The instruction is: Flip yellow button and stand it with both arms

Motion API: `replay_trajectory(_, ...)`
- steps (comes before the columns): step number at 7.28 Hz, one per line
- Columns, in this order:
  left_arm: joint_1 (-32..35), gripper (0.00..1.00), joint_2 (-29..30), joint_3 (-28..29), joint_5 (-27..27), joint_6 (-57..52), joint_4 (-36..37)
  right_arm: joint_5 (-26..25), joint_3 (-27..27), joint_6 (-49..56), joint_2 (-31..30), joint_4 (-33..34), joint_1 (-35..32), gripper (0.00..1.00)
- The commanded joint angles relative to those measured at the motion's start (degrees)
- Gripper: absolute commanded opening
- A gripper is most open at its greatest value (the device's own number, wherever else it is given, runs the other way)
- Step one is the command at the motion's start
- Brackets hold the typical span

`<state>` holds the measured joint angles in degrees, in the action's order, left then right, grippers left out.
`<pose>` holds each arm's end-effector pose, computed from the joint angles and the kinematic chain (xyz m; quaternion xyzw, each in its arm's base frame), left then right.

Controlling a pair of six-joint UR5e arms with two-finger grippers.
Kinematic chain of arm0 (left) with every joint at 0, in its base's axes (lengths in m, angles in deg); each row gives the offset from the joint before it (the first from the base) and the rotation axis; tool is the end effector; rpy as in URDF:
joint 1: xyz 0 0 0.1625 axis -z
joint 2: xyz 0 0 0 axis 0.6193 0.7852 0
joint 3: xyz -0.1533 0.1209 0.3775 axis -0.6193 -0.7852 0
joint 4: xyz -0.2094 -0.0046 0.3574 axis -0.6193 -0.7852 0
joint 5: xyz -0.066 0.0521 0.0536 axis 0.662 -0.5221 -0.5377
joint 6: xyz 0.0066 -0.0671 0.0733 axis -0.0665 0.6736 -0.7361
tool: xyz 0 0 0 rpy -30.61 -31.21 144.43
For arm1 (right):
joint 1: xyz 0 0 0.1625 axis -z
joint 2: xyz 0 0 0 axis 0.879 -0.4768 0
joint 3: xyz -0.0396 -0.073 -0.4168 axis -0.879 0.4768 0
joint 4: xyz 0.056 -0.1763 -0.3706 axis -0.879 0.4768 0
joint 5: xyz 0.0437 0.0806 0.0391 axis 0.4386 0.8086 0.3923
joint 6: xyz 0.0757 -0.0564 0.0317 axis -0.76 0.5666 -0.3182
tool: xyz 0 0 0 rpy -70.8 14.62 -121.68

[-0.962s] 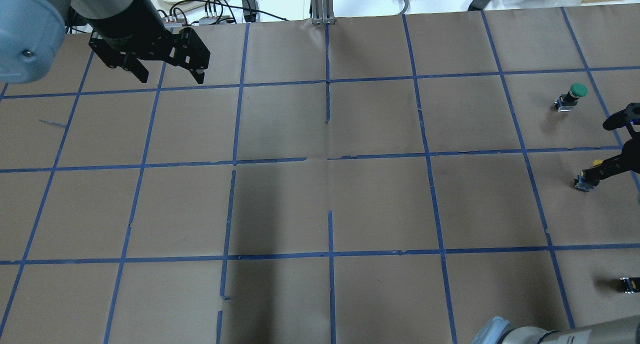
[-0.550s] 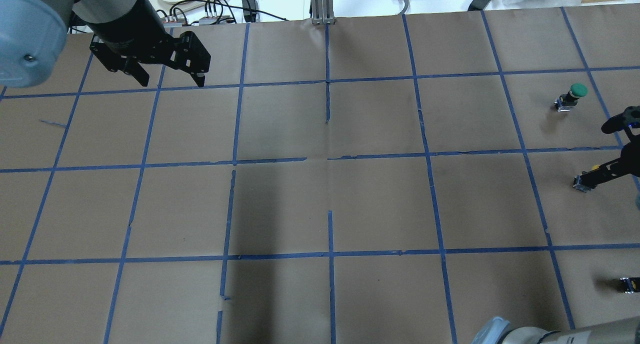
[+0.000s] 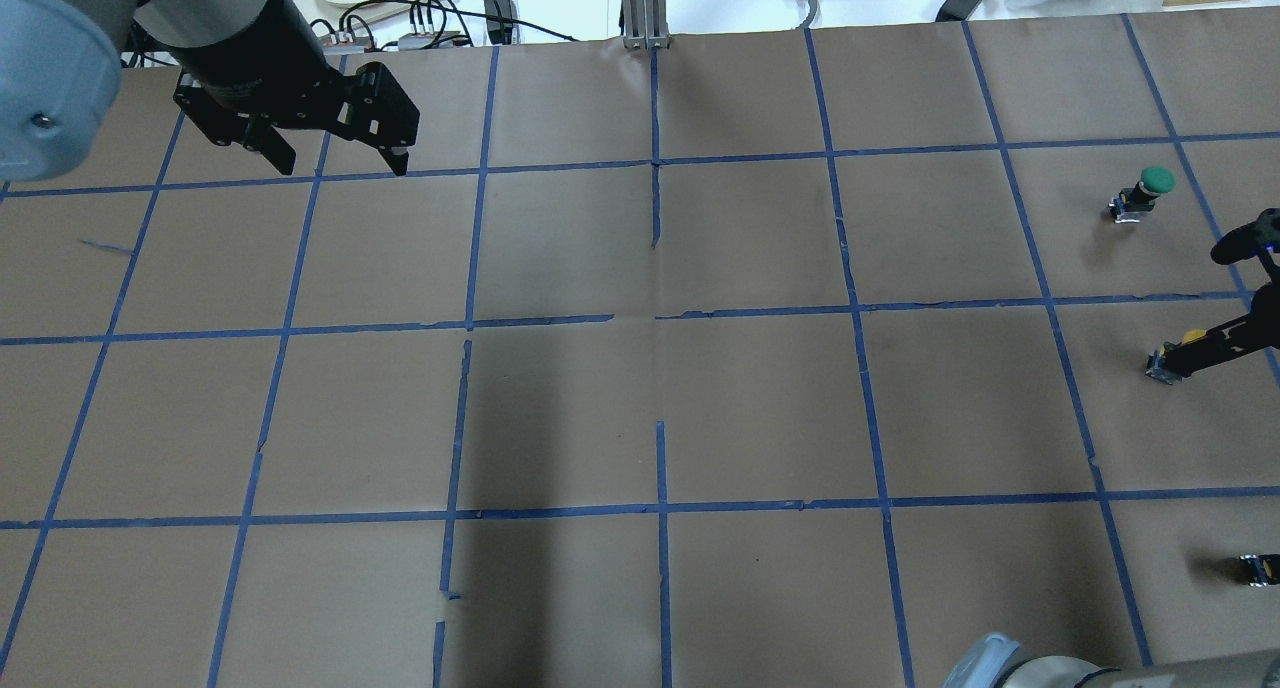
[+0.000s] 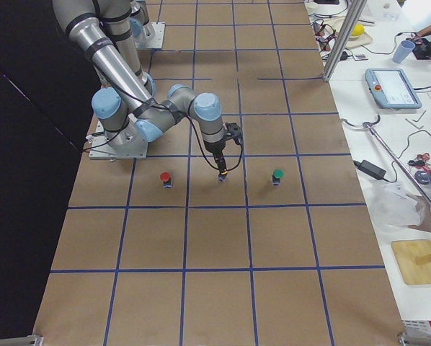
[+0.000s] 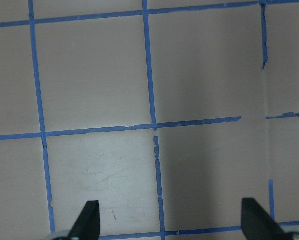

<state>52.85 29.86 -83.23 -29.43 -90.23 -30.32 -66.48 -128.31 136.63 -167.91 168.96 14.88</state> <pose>-0.1429 -0.5146 0.5033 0.0347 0.9988 -0.0355 0.0027 -0.2078 -0.4225 0.2942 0.1081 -0.9926 0.0527 0.0176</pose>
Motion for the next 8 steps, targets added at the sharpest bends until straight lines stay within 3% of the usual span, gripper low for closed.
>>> replay_trajectory(1,-0.4,1.0,0.8,-0.1,-0.4,-0.1,-1.1,0.0,10.0,-15.5,-3.5,-20.3,-4.1,1.0)
replay_trajectory(2,-0.1,1.0,-0.3,-0.2,-0.1,0.4,-3.2,-0.3,14.7,-26.8,-5.1,-28.5,-9.6,1.0)
replay_trajectory(4,0.3,1.0,-1.9,-1.3,0.2,0.5,-4.5,-0.5,18.8,-45.2,-10.1,-37.1,-23.2,1.0)
replay_trajectory(7,-0.1,1.0,-2.2,-2.4,0.0,0.8,-5.4,-2.0,19.2,-64.3,-11.9,-37.7,-41.7,1.0)
replay_trajectory(8,-0.5,1.0,-1.6,-2.1,0.4,1.5,-5.4,-6.2,19.2,-65.2,-13.6,-38.8,-46.7,1.0)
